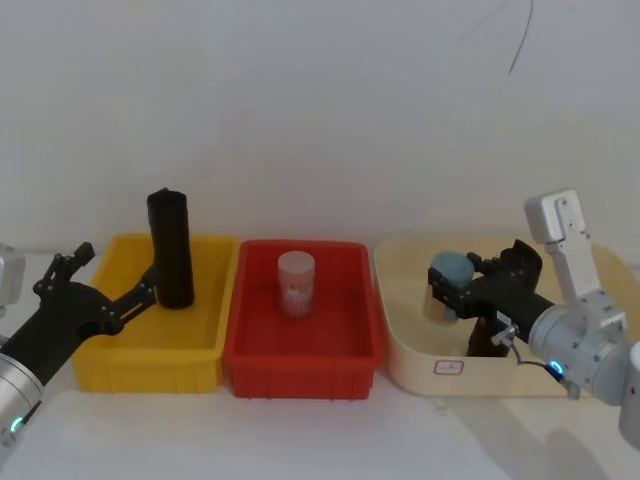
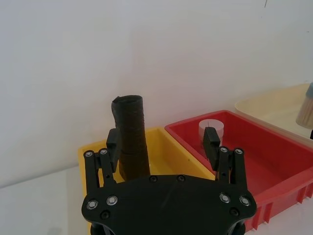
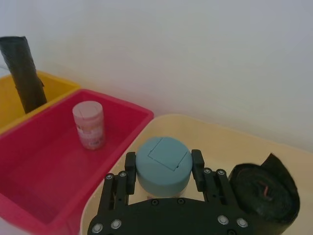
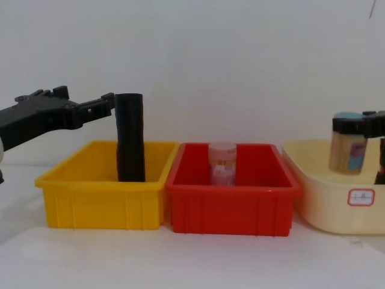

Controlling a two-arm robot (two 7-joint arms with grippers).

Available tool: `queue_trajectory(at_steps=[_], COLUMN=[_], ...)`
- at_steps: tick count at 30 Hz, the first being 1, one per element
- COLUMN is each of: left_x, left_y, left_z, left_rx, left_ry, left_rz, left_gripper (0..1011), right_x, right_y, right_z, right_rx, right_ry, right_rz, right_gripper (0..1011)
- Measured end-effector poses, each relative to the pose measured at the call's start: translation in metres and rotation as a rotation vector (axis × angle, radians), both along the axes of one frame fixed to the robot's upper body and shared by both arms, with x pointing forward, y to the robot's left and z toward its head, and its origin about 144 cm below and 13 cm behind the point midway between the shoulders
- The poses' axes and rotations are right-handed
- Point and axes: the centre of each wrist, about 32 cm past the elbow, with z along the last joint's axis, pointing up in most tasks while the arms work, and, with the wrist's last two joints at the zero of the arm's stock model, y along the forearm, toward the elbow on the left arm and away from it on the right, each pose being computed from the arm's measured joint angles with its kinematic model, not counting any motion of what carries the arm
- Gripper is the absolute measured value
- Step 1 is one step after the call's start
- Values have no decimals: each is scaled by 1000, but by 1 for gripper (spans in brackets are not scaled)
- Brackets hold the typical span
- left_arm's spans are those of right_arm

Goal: Pick up the garbage bag with the one hand and transfer it to the other hand.

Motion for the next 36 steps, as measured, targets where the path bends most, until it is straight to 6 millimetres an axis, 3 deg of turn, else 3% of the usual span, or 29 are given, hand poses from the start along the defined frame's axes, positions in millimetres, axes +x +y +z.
queue_trajectory(at_steps=[15,27,36], left_x=[0,0,0], left_y=[0,0,0], left_z=[0,0,0], left_rx=[0,0,0], left_ry=[0,0,0], left_rz=[0,0,0], left_gripper=[1003,1003,1003], right_x=[-1,-1,-3], right_y=[-7,-7,4], right_z=[-8,-2,15], right_rx=[-4,-19,-15], right_ry=[24,8,-51], right_rz=[-36,-41,10], right_gripper=[664,989,1001])
